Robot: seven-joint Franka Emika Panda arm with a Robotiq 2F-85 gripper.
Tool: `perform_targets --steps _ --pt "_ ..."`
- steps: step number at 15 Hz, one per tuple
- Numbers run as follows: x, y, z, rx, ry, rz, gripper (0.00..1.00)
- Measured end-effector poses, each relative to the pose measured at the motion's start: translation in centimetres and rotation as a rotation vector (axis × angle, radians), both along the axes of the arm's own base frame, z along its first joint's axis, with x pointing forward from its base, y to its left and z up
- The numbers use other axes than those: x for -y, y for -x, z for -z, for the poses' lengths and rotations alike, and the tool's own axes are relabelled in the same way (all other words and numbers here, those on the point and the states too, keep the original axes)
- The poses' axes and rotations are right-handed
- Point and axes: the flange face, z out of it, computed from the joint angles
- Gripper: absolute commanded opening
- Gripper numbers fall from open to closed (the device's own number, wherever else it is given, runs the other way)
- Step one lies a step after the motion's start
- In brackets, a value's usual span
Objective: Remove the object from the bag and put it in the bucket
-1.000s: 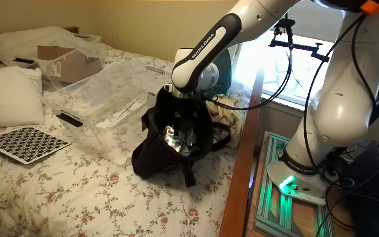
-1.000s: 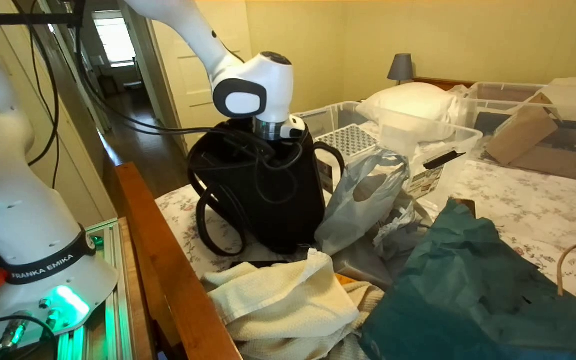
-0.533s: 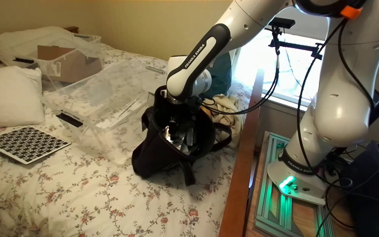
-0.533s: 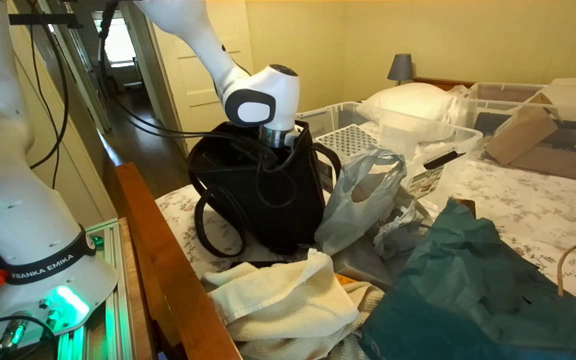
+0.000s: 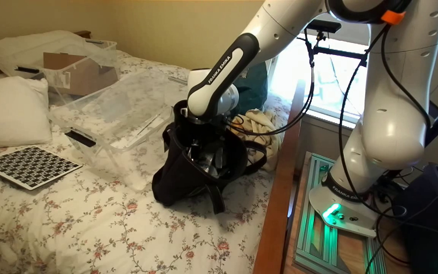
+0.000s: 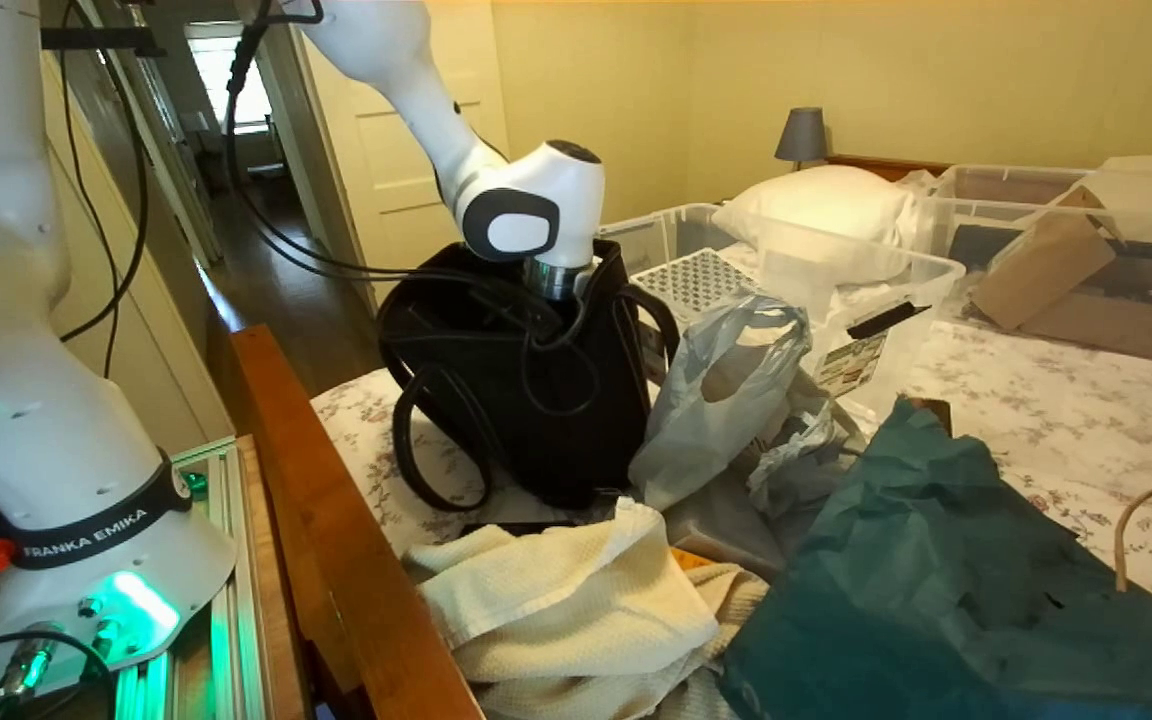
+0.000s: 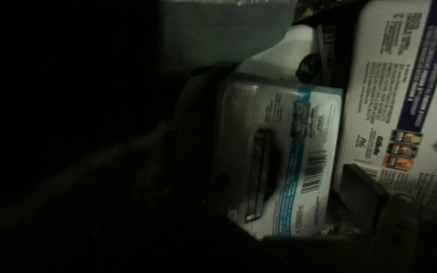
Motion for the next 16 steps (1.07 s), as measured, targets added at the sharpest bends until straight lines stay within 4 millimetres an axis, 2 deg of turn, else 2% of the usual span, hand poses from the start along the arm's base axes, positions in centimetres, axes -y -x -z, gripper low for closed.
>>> perform_targets --steps 5,8,12,13,16 --pt "0.3 -0.3 0.4 0.022 -0.047 -0.053 0.26" --pt "1.0 -0.4 0.4 0.046 -0.075 -0.065 0.10" --pt "1.5 -0.6 0.2 0.078 -0.123 -0.076 0.03" --pt "1.5 -0.6 0.1 0.084 -0.127 -0.076 0.06" --pt "1.3 -0.5 -0.3 0.088 -0.122 -0.070 0.04"
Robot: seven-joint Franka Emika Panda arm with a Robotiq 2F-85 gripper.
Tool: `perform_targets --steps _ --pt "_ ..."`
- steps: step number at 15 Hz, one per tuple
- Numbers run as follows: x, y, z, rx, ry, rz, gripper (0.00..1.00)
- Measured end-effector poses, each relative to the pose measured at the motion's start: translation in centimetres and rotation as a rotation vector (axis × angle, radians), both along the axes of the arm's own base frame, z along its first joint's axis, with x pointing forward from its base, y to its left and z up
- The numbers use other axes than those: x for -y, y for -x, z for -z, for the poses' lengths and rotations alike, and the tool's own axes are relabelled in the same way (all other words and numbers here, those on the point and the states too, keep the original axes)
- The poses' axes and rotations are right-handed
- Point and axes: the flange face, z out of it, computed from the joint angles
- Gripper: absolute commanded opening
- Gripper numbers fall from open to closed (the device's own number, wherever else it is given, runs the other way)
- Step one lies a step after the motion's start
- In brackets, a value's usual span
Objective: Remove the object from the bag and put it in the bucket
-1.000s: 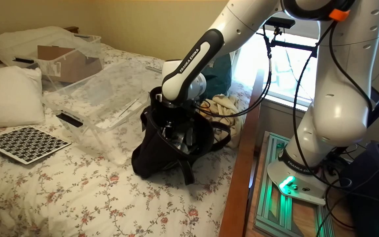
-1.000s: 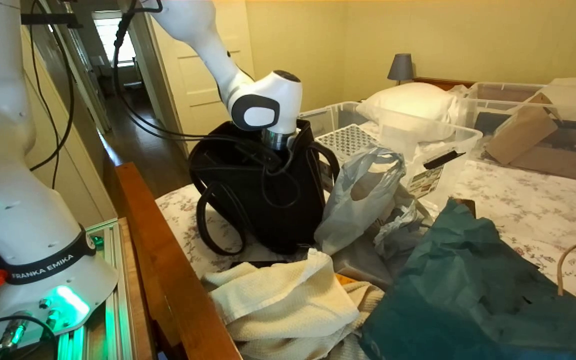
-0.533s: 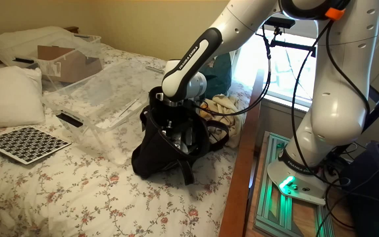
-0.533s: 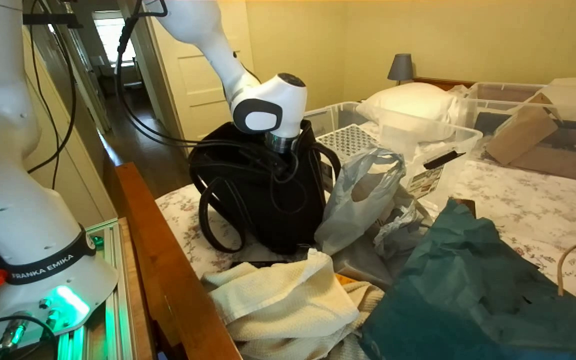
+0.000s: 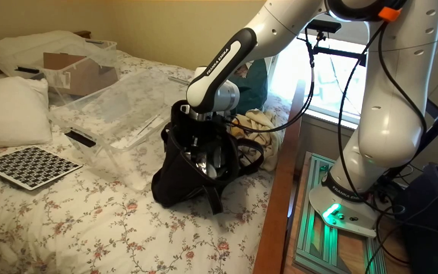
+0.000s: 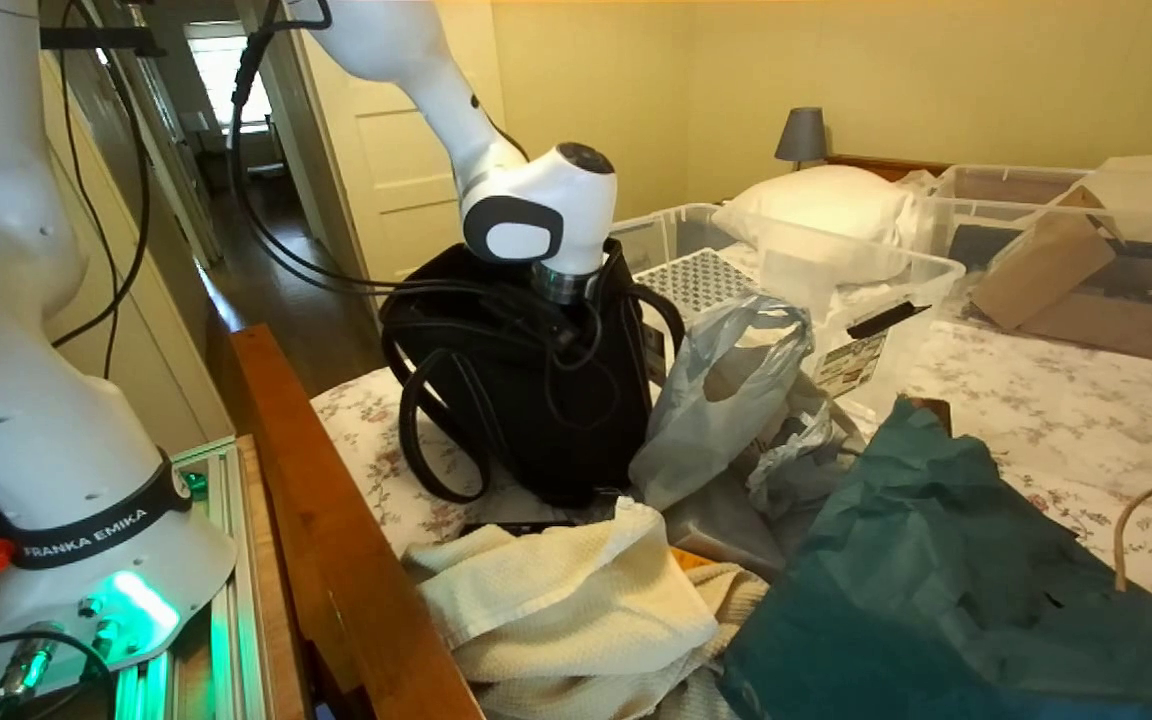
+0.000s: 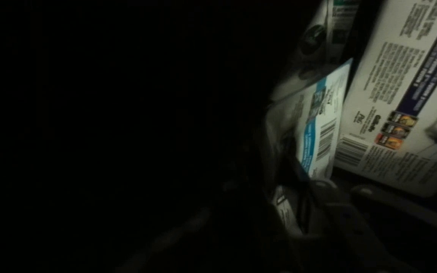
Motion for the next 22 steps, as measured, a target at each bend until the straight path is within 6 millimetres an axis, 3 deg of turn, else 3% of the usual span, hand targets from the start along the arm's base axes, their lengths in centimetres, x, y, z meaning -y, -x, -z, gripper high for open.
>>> perform_targets --steps 12,22 --pt "-2.2 3.0 -4.5 0.025 0.088 0.058 0.03" --pt "-2.4 5.0 -9.4 0.126 0.093 0.097 0.03"
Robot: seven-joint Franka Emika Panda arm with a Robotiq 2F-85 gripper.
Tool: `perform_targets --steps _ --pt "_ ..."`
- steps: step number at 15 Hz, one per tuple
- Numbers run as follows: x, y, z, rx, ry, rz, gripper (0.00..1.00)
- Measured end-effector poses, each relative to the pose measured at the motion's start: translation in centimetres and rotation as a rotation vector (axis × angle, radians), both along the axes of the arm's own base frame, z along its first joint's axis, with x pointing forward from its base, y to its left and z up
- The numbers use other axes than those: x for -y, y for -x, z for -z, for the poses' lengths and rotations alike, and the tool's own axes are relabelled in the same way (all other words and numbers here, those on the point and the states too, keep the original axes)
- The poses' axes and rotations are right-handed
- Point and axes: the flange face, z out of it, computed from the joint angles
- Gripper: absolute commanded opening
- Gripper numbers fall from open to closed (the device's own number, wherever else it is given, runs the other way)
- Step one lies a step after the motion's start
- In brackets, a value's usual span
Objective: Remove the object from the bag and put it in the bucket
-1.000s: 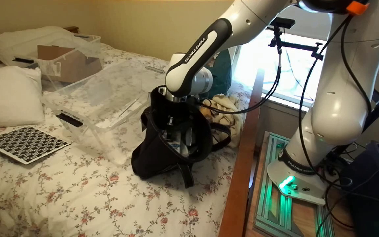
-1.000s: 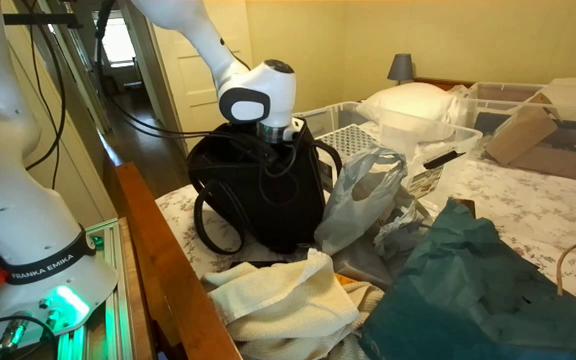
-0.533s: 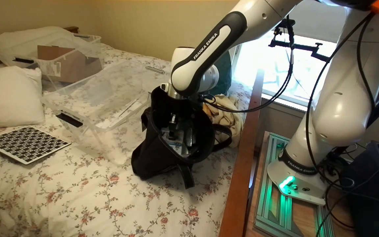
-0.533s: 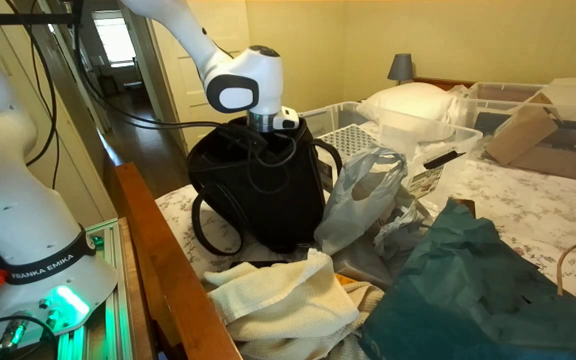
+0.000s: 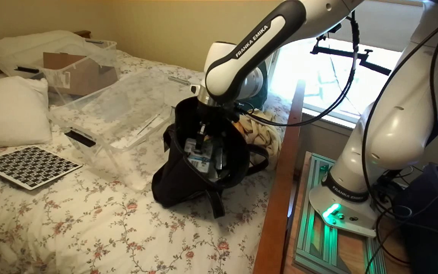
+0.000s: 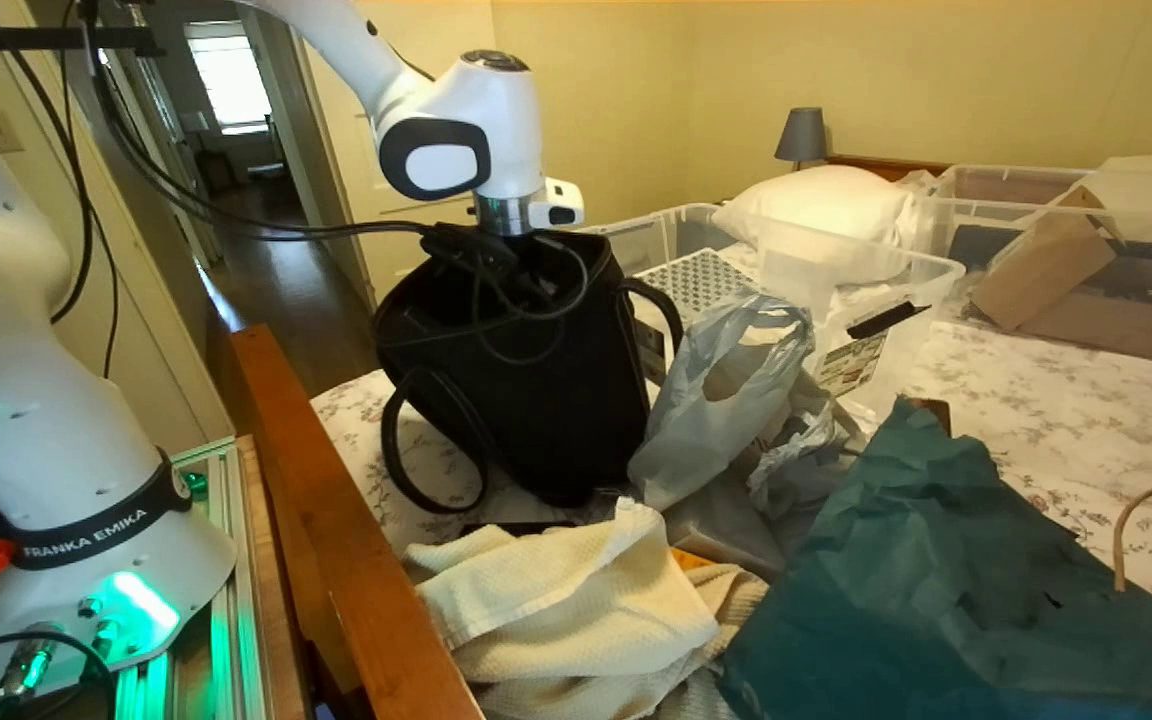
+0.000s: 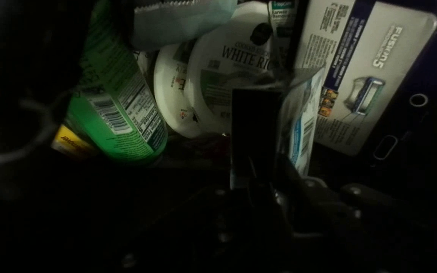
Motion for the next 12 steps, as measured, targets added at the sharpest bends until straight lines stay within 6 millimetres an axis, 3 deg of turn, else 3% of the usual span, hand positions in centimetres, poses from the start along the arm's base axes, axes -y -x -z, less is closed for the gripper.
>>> perform_targets --steps 5,12 --pt "-0.6 1.3 -2.2 0.040 0.008 0.039 0.03" --pt "-3.6 2.9 -6.3 0.096 0.044 0.088 0.03"
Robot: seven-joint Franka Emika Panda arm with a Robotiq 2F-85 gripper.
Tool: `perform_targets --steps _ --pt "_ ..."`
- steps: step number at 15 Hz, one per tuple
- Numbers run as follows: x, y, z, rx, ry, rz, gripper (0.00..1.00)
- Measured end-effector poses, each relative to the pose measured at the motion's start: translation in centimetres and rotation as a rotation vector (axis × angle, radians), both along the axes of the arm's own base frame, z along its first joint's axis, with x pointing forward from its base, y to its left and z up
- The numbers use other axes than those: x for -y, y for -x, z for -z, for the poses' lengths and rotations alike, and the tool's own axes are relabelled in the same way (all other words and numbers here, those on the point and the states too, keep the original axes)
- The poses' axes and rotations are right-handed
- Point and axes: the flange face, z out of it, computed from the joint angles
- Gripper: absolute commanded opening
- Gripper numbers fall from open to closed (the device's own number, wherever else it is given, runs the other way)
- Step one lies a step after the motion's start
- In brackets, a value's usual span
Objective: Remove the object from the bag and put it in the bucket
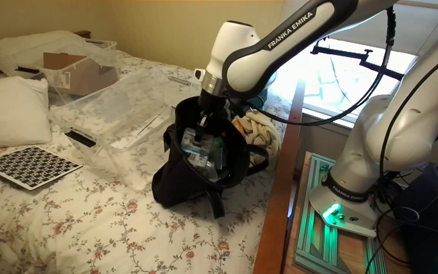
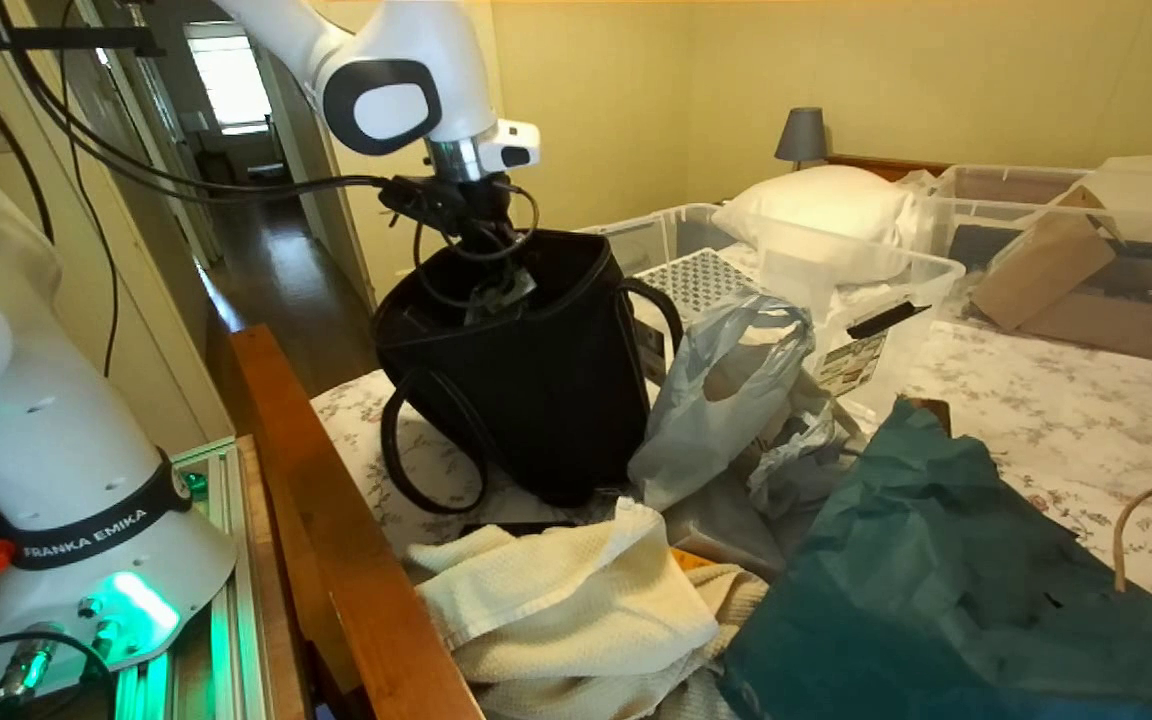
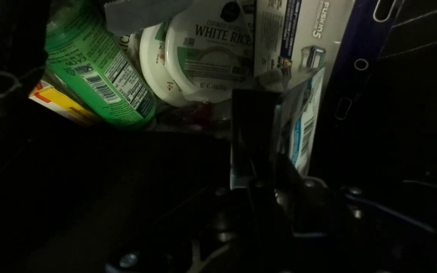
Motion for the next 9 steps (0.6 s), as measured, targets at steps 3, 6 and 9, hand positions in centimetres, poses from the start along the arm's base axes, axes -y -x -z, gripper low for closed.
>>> perform_targets --steps 3,6,9 --pt "-0.3 0.6 -1.5 0.015 0.034 0.068 0.03" --pt "-0.1 1.6 -2.6 0.017 0.054 0.153 0.03" --pt "0.0 2.6 -3.5 0.017 0.075 0.211 0.03"
